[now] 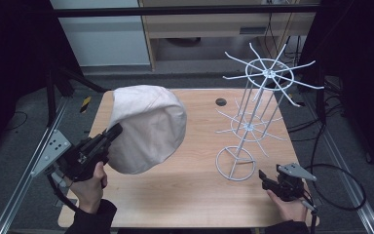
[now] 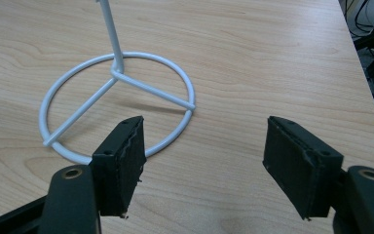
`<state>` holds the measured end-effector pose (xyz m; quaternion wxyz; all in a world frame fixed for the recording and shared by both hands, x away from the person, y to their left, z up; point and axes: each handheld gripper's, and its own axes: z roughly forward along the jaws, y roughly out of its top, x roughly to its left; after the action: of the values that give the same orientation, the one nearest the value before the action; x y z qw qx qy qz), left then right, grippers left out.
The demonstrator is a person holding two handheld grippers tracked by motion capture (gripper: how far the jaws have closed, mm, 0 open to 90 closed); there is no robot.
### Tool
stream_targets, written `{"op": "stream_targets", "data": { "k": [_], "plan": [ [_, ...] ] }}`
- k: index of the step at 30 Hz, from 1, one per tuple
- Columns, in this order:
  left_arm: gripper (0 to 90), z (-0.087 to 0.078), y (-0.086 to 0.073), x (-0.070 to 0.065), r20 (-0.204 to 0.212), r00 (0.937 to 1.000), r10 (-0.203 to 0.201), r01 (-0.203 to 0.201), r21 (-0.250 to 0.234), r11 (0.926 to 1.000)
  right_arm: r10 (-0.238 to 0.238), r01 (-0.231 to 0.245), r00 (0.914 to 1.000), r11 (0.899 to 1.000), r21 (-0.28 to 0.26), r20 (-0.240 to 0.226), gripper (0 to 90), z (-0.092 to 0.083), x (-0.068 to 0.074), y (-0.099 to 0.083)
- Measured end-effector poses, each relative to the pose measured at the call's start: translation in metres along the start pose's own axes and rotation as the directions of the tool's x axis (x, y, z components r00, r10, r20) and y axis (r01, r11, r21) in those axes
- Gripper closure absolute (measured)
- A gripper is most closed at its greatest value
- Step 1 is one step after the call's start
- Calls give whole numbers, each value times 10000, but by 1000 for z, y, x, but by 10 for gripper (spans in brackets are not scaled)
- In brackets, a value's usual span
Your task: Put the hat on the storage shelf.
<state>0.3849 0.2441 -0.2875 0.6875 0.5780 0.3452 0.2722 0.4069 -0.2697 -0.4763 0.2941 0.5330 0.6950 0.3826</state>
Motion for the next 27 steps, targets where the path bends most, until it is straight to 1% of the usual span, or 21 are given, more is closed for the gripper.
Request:
{"op": "stream_targets", "data": {
  "k": [4,11,17,27],
  "plan": [
    [887,2,7,-3,185,9998,-102,108,-328,9994,-23,23,10000,10000,-30,8,314,0,-1,0],
    [887,7,14,-8,366,9992,-137,163,-720,9973,-54,54,10000,10000,-38,20,313,1,-1,0],
    [887,14,19,-14,620,9978,-251,317,-1080,9936,-81,81,10000,10000,-57,2,312,1,0,0],
    [887,26,28,-26,1065,9937,-353,506,-1437,9883,-73,73,10000,9999,-71,-11,311,1,-1,-1]
  ]
}}
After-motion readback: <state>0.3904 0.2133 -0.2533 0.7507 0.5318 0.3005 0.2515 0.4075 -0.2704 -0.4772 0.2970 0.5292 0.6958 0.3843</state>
